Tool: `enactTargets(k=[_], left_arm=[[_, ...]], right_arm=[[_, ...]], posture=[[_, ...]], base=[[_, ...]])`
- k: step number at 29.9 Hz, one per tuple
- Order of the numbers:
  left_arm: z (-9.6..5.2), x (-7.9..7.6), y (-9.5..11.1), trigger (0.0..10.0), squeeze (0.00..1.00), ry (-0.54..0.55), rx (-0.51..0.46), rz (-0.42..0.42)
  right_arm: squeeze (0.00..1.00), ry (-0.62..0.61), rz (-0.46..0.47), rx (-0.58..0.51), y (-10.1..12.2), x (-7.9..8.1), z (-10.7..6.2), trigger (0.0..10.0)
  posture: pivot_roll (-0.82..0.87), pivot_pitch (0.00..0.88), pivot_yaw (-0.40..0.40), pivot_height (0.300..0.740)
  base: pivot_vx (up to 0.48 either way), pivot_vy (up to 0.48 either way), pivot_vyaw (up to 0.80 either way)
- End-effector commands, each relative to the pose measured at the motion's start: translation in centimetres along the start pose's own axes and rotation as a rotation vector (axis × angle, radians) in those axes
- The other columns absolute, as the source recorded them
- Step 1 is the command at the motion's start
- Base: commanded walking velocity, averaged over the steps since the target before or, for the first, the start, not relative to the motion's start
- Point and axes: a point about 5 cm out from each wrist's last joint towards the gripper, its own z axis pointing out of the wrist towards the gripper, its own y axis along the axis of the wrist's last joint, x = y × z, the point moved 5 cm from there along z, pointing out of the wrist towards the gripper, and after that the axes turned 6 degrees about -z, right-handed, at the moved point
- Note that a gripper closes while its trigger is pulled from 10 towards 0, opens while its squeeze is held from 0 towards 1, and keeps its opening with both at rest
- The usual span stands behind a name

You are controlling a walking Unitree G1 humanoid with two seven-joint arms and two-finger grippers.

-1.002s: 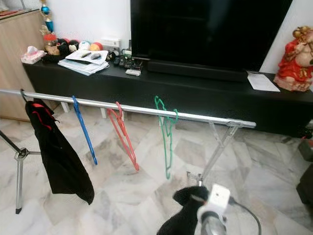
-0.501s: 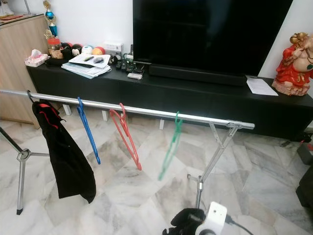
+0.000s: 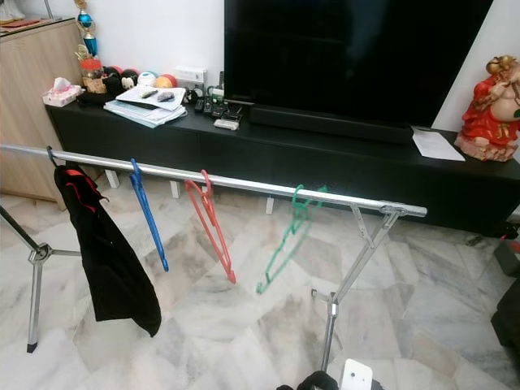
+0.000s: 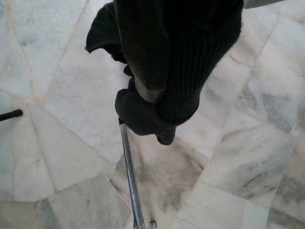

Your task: Hang hanger

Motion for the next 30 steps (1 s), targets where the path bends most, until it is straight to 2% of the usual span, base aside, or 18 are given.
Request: enactTargets(k=[1, 20, 30], left_arm=[[-0.12, -0.65, -0.92, 10.0, 0.0, -0.016, 0.028, -0.016], [-0.12, -0.33, -0.89, 10.0, 0.0, -0.003, 0.03, -0.038], [-0.13, -0.14, -0.92, 10.0, 0.0, -0.002, 0.034, -0.031]], right_arm=[[0.0, 0.006, -0.02, -0.005, 0.7, -0.14, 0.12, 10.0], [0.0, 0.004, -0.029, 0.002, 0.77, 0.16, 0.18, 10.0], [0.0, 0.003, -0.02, 0.005, 0.63, 0.36, 0.17, 10.0]], posture=[[0.04, 0.0, -0.067, 0.74], [0.03, 0.012, -0.05, 0.74], [0.04, 0.011, -0.048, 0.74]], base=[[0.0, 0.0, 0.0], [0.0, 0.0, 0.0], [0.0, 0.312, 0.0]])
